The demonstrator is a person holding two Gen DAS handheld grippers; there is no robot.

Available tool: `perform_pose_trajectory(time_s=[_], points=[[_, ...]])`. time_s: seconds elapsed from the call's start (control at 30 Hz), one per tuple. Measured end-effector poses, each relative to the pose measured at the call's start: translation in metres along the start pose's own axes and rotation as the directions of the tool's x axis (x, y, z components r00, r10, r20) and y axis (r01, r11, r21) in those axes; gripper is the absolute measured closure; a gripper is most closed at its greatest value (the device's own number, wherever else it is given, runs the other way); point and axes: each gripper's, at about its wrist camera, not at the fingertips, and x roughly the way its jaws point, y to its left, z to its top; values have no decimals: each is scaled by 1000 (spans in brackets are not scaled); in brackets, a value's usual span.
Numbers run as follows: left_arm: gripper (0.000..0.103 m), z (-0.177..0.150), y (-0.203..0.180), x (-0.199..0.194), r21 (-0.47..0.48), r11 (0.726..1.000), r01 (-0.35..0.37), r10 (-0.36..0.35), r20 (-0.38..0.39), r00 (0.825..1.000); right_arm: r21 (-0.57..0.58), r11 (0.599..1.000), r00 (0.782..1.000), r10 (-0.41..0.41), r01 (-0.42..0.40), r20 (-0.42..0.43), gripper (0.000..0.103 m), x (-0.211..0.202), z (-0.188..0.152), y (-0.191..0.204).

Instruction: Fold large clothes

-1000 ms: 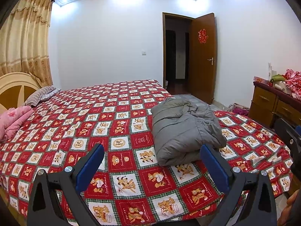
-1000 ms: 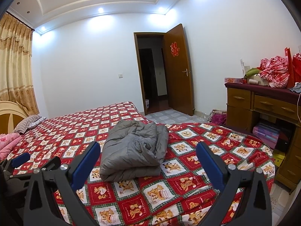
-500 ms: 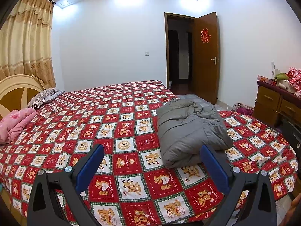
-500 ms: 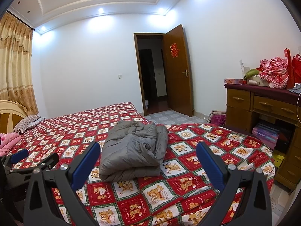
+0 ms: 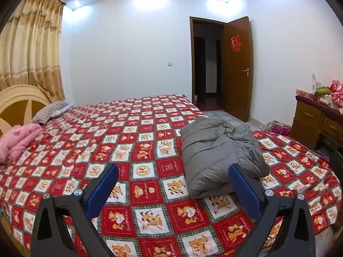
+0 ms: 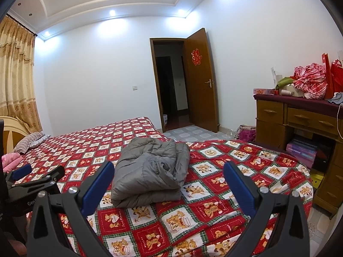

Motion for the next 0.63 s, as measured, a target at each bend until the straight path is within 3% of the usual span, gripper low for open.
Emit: perform_pose_trajectory(time_s=[0.33,0.63], points=[[1,2,0,5,-11,998,64,-64,-16,998,7,1000,1000,-3,3,-23,0,5,-4,0],[1,1,-4,7,11,1000,13,-13,-2,1000,13,1000,999,-5,6,-41,0,11,-7,0]])
